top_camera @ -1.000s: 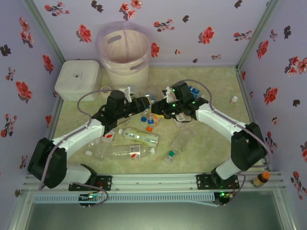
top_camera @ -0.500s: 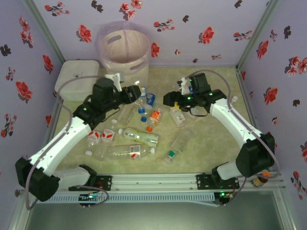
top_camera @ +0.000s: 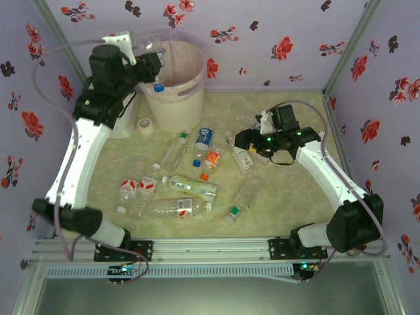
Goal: Put the plastic bottles in the bin
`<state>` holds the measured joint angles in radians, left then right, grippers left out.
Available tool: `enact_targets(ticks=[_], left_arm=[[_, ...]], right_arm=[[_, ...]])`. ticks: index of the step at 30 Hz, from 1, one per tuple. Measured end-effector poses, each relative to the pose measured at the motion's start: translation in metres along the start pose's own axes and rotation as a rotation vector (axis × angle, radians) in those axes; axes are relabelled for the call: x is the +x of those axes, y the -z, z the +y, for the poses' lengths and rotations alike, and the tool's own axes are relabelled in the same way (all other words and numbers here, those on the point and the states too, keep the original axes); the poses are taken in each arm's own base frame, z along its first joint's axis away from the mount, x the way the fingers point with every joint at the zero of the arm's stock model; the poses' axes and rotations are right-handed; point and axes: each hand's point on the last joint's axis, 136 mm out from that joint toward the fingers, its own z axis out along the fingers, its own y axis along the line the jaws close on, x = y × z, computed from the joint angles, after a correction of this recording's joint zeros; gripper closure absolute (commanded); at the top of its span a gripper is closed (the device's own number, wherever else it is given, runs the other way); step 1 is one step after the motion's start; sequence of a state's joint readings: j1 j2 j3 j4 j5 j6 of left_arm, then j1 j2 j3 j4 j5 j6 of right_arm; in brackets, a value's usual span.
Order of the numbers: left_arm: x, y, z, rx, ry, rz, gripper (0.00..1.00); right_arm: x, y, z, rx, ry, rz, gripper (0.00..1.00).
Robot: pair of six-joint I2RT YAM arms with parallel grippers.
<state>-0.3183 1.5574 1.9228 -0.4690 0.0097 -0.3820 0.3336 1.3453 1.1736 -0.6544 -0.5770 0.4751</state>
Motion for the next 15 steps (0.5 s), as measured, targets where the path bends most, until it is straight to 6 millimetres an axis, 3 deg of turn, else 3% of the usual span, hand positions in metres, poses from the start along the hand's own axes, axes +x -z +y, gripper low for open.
enact_targets(ticks=[4,8,15], left_arm=[[0.017,-0.057,0.029,-0.076,-0.025,0.065,1.00],[0.041,-0.103,0.045,-0.116,-0.054,0.143,1.00],[0.068,-0.152,0.055,-0.134,-0.150,0.243,1.00]], right_arm=[[0.006,0.006,-0.010,0.056,0.023,0.006,0.20],[0.017,0.015,-0.028,0.161,0.057,0.023,0.19],[0.034,0.031,-0.047,0.258,0.100,0.020,0.19]])
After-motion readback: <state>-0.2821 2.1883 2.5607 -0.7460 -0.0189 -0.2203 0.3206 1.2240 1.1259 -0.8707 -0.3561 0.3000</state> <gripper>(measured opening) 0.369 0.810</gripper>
